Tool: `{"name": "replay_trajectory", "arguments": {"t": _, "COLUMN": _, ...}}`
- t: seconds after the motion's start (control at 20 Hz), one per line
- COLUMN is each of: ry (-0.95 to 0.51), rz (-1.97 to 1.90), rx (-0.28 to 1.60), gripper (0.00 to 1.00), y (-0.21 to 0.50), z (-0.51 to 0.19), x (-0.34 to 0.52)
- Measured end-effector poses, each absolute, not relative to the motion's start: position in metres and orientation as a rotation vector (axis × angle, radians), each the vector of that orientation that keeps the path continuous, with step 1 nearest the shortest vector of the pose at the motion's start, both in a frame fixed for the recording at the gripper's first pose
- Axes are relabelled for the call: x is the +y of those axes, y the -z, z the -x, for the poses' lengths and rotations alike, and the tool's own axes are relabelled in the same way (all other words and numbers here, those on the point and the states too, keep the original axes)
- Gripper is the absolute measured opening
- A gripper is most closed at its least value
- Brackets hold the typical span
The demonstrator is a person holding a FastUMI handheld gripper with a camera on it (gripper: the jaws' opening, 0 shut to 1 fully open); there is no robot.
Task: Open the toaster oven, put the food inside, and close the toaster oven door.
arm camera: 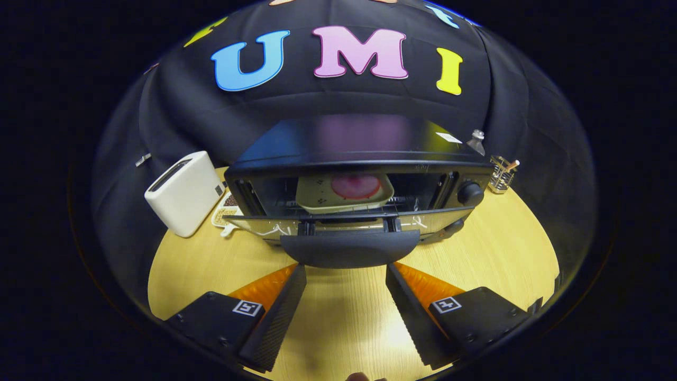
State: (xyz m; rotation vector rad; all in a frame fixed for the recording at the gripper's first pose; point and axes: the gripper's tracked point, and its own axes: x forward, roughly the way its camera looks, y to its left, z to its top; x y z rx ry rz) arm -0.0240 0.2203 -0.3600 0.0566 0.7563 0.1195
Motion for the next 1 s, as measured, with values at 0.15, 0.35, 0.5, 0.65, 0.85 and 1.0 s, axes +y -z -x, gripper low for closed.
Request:
{"name": "replay_trajectory", "arguments": {"t": 0.15, "ry": -0.113, "rz": -0.047, "rx": 0.707, "gripper": 1.0, "y": 0.34, "z": 0.024, "x": 0.218}}
{"name": "replay_trajectory", "arguments": {"t": 0.35, "ry": -0.096, "rz": -0.064, "rx": 0.654, "gripper": 1.0, "y": 0.32, "z": 0.005, "x": 0.201}}
{"name": "replay_trajectory", "arguments": {"t": 0.5, "ry": -0.096, "rz": -0.069, "rx": 0.586, "gripper": 1.0, "y": 0.291, "z": 0.0, "x": 0.191}}
{"name": "replay_trajectory", "arguments": {"t": 0.65, "ry": -0.111, "rz": -0.056, "rx": 0.506, "gripper": 1.0, "y": 0.254, "z": -0.006, "x": 0.18}}
{"name": "replay_trajectory", "arguments": {"t": 0.85, "ry": -0.127, "rz": -0.03, "rx": 0.384, "gripper": 0.99, "y": 0.196, "z": -0.014, "x": 0.161}}
{"name": "replay_trajectory", "arguments": {"t": 1.0, "ry": -0.131, "rz": -0.037, "rx": 0.301, "gripper": 0.99, "y": 0.15, "z": -0.015, "x": 0.145}}
